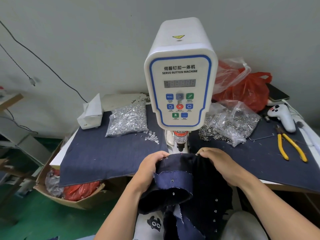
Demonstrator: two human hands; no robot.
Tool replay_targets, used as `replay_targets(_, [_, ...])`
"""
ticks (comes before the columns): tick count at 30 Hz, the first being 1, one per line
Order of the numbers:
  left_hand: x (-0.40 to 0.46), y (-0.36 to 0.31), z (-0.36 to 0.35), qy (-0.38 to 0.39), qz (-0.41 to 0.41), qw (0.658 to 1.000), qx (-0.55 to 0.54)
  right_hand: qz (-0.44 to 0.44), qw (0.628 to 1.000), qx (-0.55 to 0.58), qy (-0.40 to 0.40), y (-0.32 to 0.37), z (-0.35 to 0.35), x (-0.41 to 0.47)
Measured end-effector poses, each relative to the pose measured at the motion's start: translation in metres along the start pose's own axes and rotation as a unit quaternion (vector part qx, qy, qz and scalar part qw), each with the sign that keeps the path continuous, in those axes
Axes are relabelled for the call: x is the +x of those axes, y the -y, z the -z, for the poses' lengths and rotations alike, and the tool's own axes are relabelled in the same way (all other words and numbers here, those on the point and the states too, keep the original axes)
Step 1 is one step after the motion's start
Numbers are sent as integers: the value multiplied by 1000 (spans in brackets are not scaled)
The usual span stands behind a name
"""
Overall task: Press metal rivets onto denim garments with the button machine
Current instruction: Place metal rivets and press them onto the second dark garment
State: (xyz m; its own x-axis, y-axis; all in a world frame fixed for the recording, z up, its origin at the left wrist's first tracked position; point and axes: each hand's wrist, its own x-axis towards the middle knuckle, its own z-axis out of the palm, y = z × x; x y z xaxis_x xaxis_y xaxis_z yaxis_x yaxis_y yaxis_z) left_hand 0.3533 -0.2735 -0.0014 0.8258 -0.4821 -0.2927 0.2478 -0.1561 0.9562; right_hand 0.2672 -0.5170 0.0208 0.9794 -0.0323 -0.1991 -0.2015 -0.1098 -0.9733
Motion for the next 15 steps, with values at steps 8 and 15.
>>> replay_targets(8, [4, 4, -5, -29, 41, 996, -80, 0, 1000, 17, -6, -3, -1, 2])
replay_targets(15, [4, 4, -6, -48, 36, 995, -80, 11, 1000, 7, -4, -1, -2, -1])
